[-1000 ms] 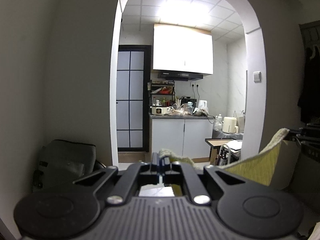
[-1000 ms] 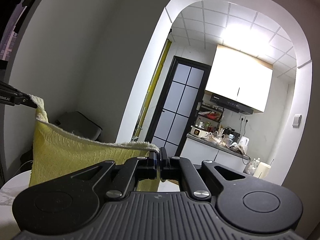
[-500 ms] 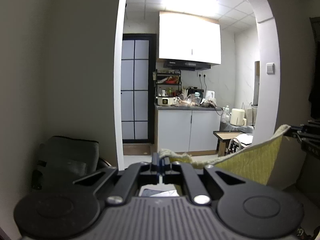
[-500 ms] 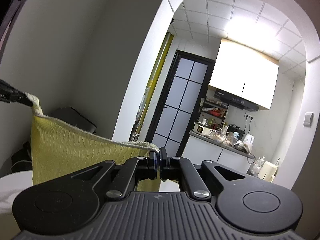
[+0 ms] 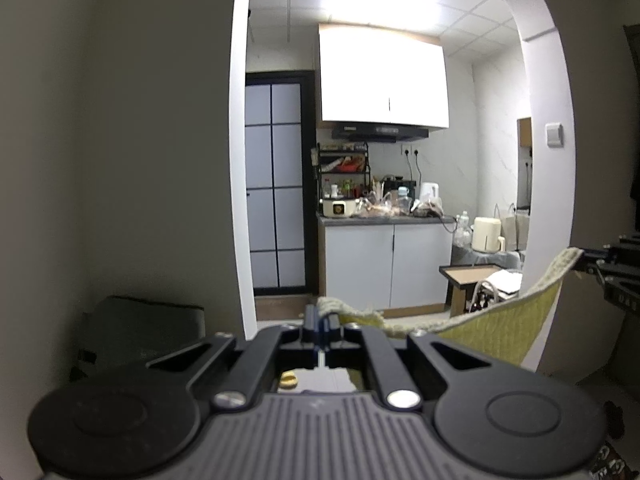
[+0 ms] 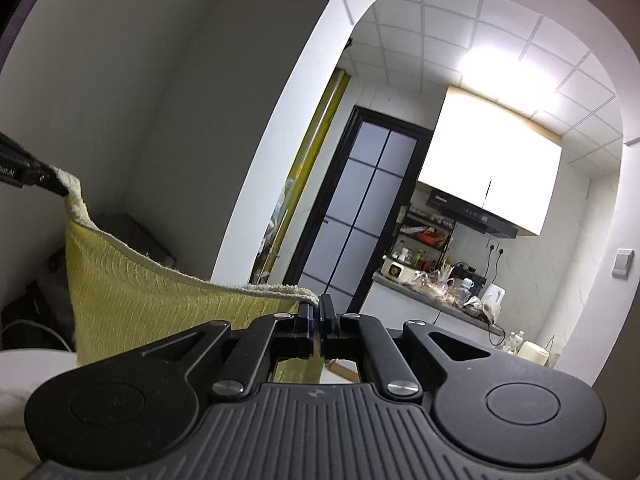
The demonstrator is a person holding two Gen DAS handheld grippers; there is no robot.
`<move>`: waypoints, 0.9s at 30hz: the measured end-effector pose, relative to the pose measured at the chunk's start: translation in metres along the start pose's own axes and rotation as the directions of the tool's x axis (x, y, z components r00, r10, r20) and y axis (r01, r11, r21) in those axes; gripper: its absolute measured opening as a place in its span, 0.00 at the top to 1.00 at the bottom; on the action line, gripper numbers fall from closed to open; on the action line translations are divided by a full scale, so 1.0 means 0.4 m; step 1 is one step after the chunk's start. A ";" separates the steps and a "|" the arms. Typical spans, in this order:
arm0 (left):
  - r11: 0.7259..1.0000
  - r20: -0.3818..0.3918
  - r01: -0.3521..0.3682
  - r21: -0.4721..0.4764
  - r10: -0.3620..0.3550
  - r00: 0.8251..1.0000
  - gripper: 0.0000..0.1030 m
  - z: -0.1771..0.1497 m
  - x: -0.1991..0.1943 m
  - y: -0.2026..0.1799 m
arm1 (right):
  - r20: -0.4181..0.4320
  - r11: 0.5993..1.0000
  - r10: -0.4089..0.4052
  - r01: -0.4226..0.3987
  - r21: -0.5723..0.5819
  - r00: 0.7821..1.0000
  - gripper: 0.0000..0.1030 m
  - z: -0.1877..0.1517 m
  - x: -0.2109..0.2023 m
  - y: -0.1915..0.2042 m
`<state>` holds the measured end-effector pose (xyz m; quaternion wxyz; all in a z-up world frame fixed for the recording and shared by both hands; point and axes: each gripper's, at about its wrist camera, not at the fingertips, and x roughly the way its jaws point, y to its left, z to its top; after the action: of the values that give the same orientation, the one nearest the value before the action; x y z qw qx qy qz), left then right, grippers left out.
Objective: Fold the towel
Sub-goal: 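Hold the towel raised between both grippers, shaking it open, then lower the spread towel flat onto the table with both grippers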
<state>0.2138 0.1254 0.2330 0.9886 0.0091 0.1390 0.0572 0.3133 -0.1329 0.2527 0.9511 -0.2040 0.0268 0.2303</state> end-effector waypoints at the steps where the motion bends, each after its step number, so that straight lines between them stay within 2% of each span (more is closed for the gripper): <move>1: 1.000 -0.011 0.001 0.000 -0.001 1.000 0.97 -0.012 -0.001 0.000 | -0.014 1.000 0.009 -0.009 -0.002 1.000 0.97 -0.013 -0.001 0.005; 6: 1.000 -0.079 0.022 -0.007 -0.023 0.997 0.97 -0.083 -0.001 0.002 | -0.079 0.999 0.042 -0.045 -0.029 0.996 0.97 -0.082 -0.001 0.035; 11: 0.999 -0.145 0.026 -0.026 -0.030 0.989 0.97 -0.147 -0.009 0.008 | -0.157 0.995 0.091 -0.096 -0.022 0.983 0.97 -0.148 -0.017 0.067; 17: 0.998 -0.219 0.044 -0.040 -0.052 0.974 0.97 -0.230 -0.058 -0.007 | -0.227 0.986 0.151 -0.163 -0.035 0.962 0.97 -0.208 -0.075 0.114; 27: 0.993 -0.314 0.052 -0.110 -0.084 0.946 0.97 -0.347 -0.107 -0.022 | -0.315 0.975 0.202 -0.220 -0.021 0.927 0.97 -0.291 -0.162 0.147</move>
<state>0.1357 0.1121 0.1108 0.9539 -0.0546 0.2936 0.0307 0.2339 -0.1596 0.1335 0.8986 -0.2601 0.1916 0.2970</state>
